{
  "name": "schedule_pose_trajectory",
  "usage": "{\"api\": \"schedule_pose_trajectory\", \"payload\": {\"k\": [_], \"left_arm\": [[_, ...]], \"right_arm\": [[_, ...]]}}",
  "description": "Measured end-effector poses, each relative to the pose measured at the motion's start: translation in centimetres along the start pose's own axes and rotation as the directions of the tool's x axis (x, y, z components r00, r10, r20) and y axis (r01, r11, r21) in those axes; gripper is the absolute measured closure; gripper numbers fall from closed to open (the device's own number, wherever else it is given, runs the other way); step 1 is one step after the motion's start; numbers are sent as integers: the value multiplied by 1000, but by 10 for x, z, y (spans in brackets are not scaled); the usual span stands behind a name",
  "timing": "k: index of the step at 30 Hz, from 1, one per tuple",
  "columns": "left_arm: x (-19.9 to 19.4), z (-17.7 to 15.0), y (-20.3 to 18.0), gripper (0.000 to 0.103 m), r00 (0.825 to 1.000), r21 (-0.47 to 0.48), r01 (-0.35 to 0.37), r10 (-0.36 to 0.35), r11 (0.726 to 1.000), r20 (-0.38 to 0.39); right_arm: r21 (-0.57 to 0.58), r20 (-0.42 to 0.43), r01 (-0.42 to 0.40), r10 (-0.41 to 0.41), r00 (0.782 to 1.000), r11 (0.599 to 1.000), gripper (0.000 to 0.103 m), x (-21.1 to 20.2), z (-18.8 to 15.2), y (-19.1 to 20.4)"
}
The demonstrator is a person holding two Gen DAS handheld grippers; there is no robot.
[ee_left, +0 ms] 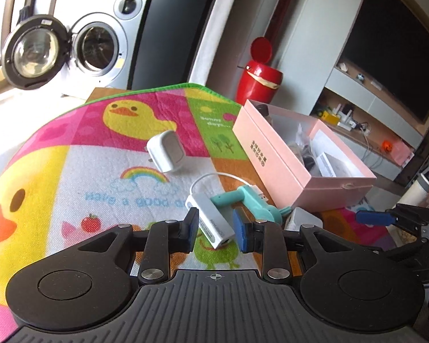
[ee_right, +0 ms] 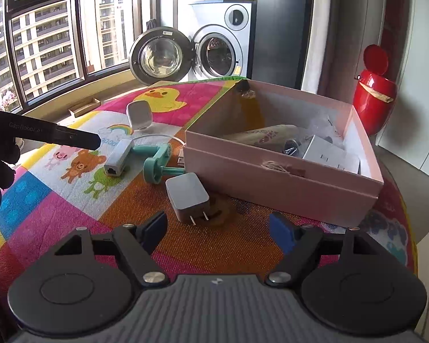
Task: Organize rigid objects
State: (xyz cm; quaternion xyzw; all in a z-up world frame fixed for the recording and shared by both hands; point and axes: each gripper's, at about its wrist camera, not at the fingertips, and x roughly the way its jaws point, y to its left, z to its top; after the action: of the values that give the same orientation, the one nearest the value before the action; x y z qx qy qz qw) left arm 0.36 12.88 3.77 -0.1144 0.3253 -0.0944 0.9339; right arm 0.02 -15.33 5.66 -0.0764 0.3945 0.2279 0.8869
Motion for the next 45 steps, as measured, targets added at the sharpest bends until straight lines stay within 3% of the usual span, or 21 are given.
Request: {"api": "schedule_pose_trajectory", "payload": {"k": [5,7,9,10,16,20,22,26,31,34,36,38,40,45], "left_arm": [[10,4,-16,73,1000,38,26,-26,999,-8],[11,4,-17,73,1000,27,18,-18,999,-12],[12,3,-15,73,1000,16,-20,20,1000,-7],[12,2,-14,73,999,10,-48,48,999,0],[9,8,9,74,990,-107,-125,130,986,46],[15,12,11,74,993,-133,-118,119,984,4],[19,7,0,74,995,-93,-95,94,991,-15],[25,-4,-27,73,996,31,-82,83,996,-16],[28,-10,-35,70,972,184,-235,235,954,22],[26,-1,-25,74,938,193,-346,340,918,65],[20,10,-21,74,965,144,-261,254,955,62],[23,23,-18,74,998,73,-64,63,995,16],[39,32,-17,71,997,-13,71,-72,997,-29],[79,33,-13,74,993,-115,49,-61,992,-100]], "right_arm": [[-71,4,-13,13,1000,997,26,22,4,24],[-74,3,-23,23,1000,997,39,27,5,28],[-64,-6,-27,26,1000,998,68,28,5,27],[-55,-12,-31,30,999,998,73,28,4,25],[-14,-18,6,-6,1000,1000,80,8,-15,6],[38,-35,50,-48,998,998,83,-3,-32,-12],[60,-32,61,-59,998,996,81,-8,-36,-19],[101,-30,81,-78,996,992,44,-8,-39,-26],[109,-24,90,-88,996,990,34,-5,-41,-25],[122,-23,93,-91,996,988,27,-3,-41,-25],[125,-23,91,-89,996,988,25,-2,-41,-25],[121,-24,93,-91,996,988,23,-1,-40,-24],[121,-24,95,-93,995,988,22,-1,-41,-24],[126,-23,104,-102,995,987,20,-2,-42,-24]]}}
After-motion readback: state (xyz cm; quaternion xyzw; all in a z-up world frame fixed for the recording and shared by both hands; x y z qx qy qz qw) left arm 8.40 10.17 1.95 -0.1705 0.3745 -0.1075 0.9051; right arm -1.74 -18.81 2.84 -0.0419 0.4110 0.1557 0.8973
